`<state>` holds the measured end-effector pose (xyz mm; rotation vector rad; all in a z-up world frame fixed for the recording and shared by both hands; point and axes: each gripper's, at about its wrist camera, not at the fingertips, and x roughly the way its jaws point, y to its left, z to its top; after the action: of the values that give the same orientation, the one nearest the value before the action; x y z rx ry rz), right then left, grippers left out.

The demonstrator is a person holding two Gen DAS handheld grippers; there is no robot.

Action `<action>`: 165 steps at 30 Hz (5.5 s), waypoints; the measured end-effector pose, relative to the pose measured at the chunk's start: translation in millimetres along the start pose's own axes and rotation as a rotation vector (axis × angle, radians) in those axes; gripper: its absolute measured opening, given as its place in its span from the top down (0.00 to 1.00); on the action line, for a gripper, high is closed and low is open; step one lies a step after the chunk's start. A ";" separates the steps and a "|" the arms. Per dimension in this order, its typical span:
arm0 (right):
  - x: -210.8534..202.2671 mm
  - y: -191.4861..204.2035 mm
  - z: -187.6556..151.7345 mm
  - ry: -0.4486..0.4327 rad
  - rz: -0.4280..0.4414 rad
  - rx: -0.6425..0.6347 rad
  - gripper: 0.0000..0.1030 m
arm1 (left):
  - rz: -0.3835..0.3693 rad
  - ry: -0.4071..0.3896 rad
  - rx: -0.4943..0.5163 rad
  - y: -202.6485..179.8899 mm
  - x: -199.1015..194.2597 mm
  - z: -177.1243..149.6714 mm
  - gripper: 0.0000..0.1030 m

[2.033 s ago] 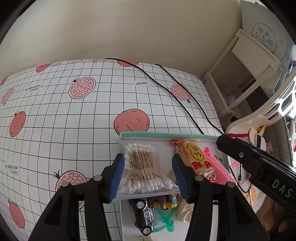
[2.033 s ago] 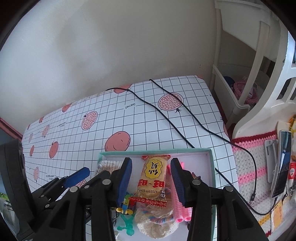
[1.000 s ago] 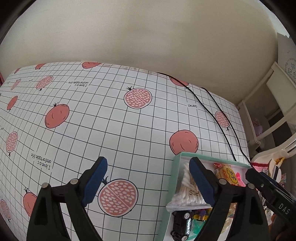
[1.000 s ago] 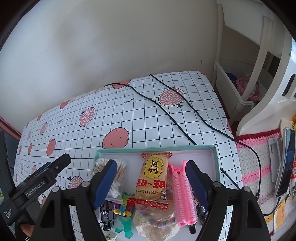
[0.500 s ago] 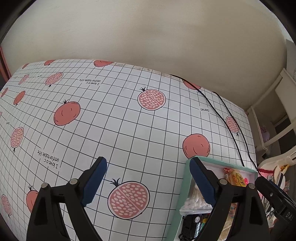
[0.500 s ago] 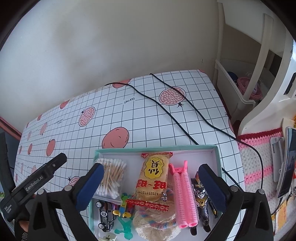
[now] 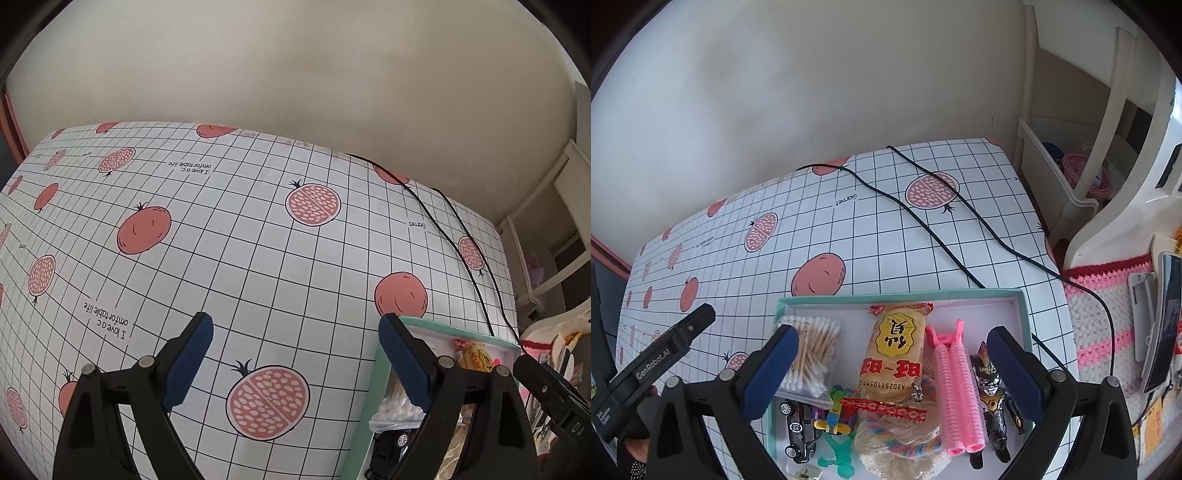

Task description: Organize objects

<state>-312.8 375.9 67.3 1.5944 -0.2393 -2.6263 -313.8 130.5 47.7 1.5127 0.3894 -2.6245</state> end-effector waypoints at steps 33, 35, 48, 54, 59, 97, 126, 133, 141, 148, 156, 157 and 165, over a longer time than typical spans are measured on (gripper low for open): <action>-118.2 25.4 -58.8 -0.080 -0.030 0.023 0.00 | -0.022 -0.063 0.122 22.4 -102.6 -40.8 0.11; -122.9 27.2 -67.5 -0.086 -0.024 0.020 0.00 | -0.013 -0.072 0.141 21.2 -109.6 -47.9 0.11; -110.2 34.9 -136.0 -0.056 -0.031 0.003 0.00 | -0.003 -0.093 0.230 22.5 -137.9 -97.2 0.11; -117.8 41.0 -155.5 -0.085 -0.014 -0.006 0.00 | -0.015 -0.080 0.219 35.1 -138.9 -120.5 0.11; -121.4 44.3 -170.9 -0.099 -0.011 -0.016 0.00 | -0.005 -0.093 0.213 50.1 -142.6 -138.2 0.11; -71.1 57.6 -267.4 -0.030 -0.025 -0.106 0.00 | 0.002 -0.073 0.184 123.4 -119.3 -229.1 0.11; -42.3 51.4 -283.9 0.015 -0.070 -0.104 0.00 | 0.039 0.011 0.190 134.7 -93.2 -250.1 0.11; -40.8 50.8 -283.7 0.003 -0.080 -0.105 0.00 | 0.047 0.028 0.182 138.5 -87.8 -251.4 0.11; -38.6 46.6 -282.6 -0.006 -0.088 -0.100 0.00 | 0.057 0.033 0.172 142.5 -83.6 -250.9 0.11; -37.0 45.0 -283.0 -0.014 -0.101 -0.098 0.00 | 0.072 0.026 0.172 142.0 -81.6 -250.5 0.11; -34.6 47.6 -285.6 -0.030 -0.142 -0.127 0.00 | 0.088 0.011 0.184 141.8 -79.4 -251.8 0.11; -34.2 48.5 -285.4 -0.034 -0.145 -0.132 0.00 | 0.089 0.010 0.183 141.9 -79.3 -252.0 0.11; -33.9 48.2 -287.0 -0.049 -0.144 -0.134 0.00 | 0.088 -0.007 0.181 142.9 -79.6 -253.7 0.10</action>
<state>-44.3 303.7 -25.2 1.5615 0.0507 -2.7234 -32.1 55.2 -30.1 1.5313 0.0846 -2.6569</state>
